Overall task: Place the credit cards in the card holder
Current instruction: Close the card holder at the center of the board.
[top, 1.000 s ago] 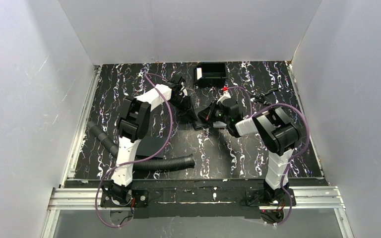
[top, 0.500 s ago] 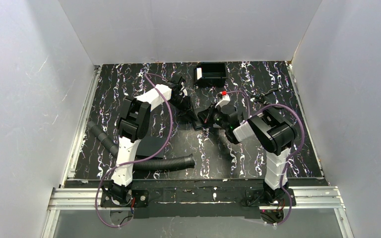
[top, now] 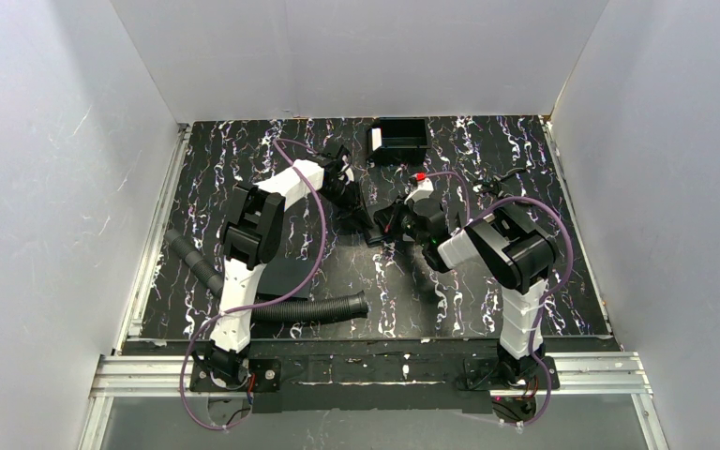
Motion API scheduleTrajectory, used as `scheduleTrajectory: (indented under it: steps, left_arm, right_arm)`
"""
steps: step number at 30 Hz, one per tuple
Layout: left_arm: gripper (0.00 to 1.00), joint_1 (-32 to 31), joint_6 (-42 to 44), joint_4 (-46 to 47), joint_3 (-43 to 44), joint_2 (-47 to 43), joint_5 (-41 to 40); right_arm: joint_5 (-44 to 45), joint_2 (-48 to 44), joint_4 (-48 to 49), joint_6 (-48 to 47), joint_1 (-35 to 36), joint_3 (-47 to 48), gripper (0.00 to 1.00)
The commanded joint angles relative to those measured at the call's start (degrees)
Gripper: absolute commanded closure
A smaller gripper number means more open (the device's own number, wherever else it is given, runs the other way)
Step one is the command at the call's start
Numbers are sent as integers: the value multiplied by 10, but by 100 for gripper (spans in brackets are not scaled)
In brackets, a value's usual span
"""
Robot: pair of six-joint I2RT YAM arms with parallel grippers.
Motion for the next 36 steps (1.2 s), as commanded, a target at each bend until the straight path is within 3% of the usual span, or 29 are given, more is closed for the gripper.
scheduleTrajectory:
  steps: [1, 12, 22, 28, 36]
  left_arm:
    - [71, -16, 8, 27, -39, 39, -95]
    - [72, -16, 0, 45, -60, 29, -90]
    - [72, -16, -5, 53, -68, 17, -79]
    - [72, -17, -14, 68, -85, -6, -86]
    - [73, -17, -20, 89, -121, -23, -82]
  right_arm:
    - [-7, 72, -272, -28, 25, -58, 99]
    - [165, 52, -368, -45, 90, -44, 99]
    - [262, 130, -457, -43, 149, 9, 99]
    - [264, 138, -437, -46, 150, -17, 99]
    - [154, 68, -265, -68, 143, -90, 99]
